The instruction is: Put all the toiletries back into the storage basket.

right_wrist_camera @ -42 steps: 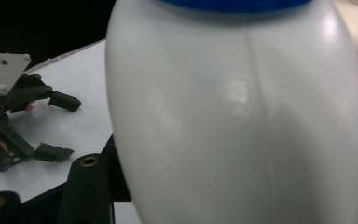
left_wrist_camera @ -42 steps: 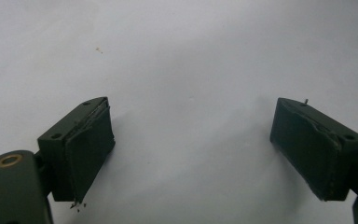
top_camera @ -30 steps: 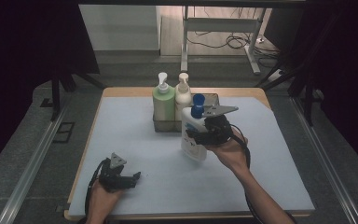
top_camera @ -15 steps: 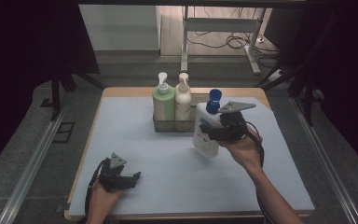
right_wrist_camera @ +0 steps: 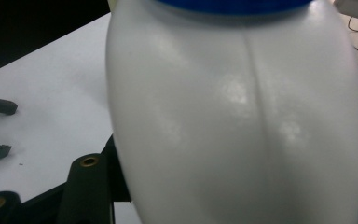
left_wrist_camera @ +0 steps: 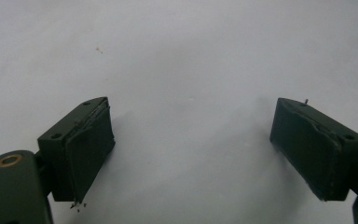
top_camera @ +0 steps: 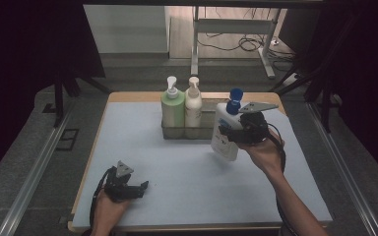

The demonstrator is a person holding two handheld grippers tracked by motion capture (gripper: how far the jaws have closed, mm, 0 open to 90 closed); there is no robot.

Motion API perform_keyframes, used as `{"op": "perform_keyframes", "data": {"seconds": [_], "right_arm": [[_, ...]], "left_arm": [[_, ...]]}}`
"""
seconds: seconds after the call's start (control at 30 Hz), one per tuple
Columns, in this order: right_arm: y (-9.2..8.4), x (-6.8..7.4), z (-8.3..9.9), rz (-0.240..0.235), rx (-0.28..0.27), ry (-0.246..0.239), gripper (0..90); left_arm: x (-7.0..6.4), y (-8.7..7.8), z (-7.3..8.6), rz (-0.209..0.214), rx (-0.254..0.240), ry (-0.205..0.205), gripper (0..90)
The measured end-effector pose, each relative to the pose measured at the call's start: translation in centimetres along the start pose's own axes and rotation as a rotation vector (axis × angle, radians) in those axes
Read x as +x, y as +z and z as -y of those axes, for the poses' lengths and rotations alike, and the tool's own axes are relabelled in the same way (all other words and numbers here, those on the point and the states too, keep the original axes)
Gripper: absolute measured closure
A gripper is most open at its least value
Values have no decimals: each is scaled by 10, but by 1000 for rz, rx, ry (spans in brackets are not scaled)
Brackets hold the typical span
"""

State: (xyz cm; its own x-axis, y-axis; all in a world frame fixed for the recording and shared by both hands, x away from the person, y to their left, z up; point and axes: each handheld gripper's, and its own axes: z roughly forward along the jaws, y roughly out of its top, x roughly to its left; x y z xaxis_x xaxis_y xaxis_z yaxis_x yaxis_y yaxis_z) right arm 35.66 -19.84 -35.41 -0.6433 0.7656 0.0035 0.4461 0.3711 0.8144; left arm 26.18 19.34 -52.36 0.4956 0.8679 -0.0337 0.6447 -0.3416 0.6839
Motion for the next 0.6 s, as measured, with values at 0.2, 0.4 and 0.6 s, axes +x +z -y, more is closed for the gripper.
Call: {"op": "perform_keyframes", "data": {"seconds": [0.2,0.4,0.6], "right_arm": [[-2,-5,-9,11,-10,10,406],[-1,-10,-16,22,-19,26,406],[2,-11,-24,32,-19,26,407]], "left_arm": [[0,0,0,0,0,0,129],[0,0,0,0,0,0,129],[0,0,0,1,0,0,129]]}}
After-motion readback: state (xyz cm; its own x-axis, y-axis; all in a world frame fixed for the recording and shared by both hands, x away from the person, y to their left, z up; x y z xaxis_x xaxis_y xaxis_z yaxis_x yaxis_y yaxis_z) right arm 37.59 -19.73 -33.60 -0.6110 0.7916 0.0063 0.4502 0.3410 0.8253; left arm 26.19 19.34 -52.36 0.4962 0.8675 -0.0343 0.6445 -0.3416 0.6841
